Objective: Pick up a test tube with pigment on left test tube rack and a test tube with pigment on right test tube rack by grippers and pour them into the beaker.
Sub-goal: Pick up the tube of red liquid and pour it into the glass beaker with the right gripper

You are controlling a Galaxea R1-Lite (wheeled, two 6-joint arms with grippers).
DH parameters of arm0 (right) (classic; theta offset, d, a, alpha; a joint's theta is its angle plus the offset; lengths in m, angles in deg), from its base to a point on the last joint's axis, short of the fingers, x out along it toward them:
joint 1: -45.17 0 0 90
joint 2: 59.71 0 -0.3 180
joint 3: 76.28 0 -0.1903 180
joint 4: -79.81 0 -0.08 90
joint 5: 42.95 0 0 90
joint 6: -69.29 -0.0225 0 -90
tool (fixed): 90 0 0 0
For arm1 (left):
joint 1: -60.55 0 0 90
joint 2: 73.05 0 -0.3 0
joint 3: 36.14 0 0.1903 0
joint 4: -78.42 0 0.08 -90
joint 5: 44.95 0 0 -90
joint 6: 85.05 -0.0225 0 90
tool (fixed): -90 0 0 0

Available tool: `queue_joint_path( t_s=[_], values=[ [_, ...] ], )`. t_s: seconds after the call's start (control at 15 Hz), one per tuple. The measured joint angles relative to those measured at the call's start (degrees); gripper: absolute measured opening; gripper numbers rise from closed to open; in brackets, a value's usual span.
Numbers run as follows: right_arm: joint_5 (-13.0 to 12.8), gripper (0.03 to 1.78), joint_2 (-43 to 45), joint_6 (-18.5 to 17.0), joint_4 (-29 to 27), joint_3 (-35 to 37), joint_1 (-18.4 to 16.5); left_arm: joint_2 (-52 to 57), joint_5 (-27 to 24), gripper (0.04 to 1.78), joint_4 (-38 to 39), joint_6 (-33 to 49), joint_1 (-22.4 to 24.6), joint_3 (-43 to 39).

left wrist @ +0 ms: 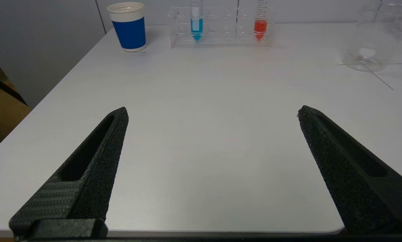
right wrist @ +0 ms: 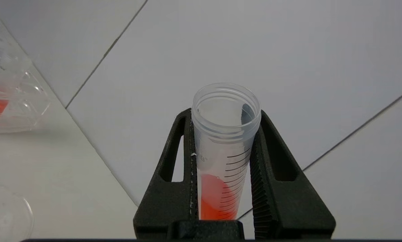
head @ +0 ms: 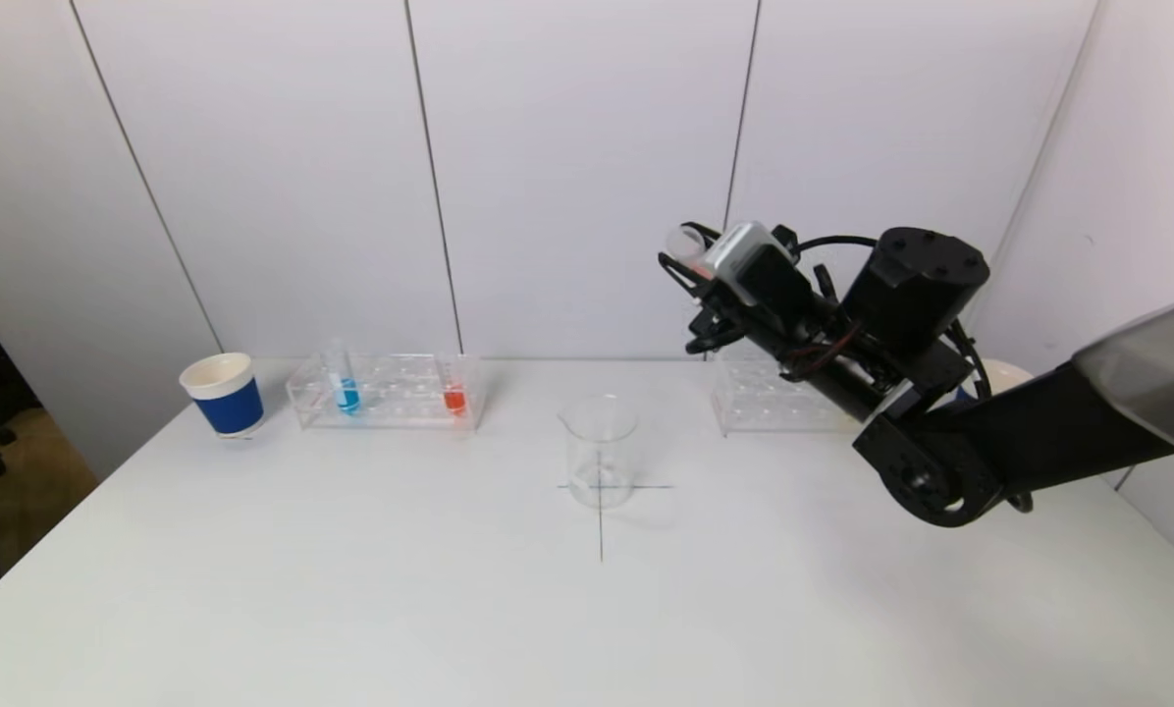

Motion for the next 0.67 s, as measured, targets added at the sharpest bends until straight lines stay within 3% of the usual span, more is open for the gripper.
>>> queue_joint_path(
  t_s=[0.13, 0.67],
  values=[
    [0.49, 0.50, -0.44, 1.40, 0.00, 0.01, 0.11, 0.00, -0.02, 1.76, 0.00, -0.02, 0.02, 0.00],
    [6.45, 0.50, -3.17, 6.42, 1.01, 0.06, 0.02, 0.00, -0.02, 1.76, 0.00, -0.02, 0.00, 0.00]
  ],
)
